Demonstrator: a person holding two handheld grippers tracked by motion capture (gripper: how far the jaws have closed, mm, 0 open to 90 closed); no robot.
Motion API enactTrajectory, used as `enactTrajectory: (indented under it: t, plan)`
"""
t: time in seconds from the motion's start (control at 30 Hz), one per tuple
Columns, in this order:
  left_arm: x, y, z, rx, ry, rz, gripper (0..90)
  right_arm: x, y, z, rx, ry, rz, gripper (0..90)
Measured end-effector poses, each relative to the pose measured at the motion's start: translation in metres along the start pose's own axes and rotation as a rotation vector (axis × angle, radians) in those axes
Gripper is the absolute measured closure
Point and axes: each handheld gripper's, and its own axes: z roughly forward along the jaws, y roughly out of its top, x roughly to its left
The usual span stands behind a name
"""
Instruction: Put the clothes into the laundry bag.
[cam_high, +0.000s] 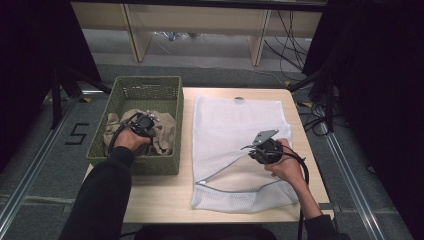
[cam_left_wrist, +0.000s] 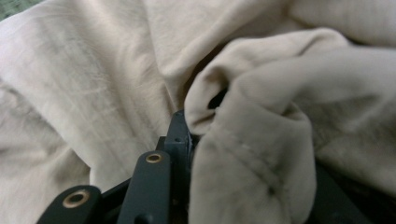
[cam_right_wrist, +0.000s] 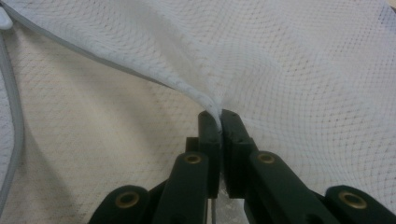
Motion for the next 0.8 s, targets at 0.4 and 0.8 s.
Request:
enactTrajectory:
  t: [0.4, 0.8]
  plan:
    - [0.007, -0.011, -0.027, -0.061, -0.079, 0.054, 26.4, -0.001, 0.0, 0.0, 0.006, 0.007, 0.0, 88.7]
    - [0.003, -0.022, 0.009, 0.063, -0.183, 0.227, 12.6, 0.001, 0.001, 0.003, 0.017, 0.009, -0.009, 88.5]
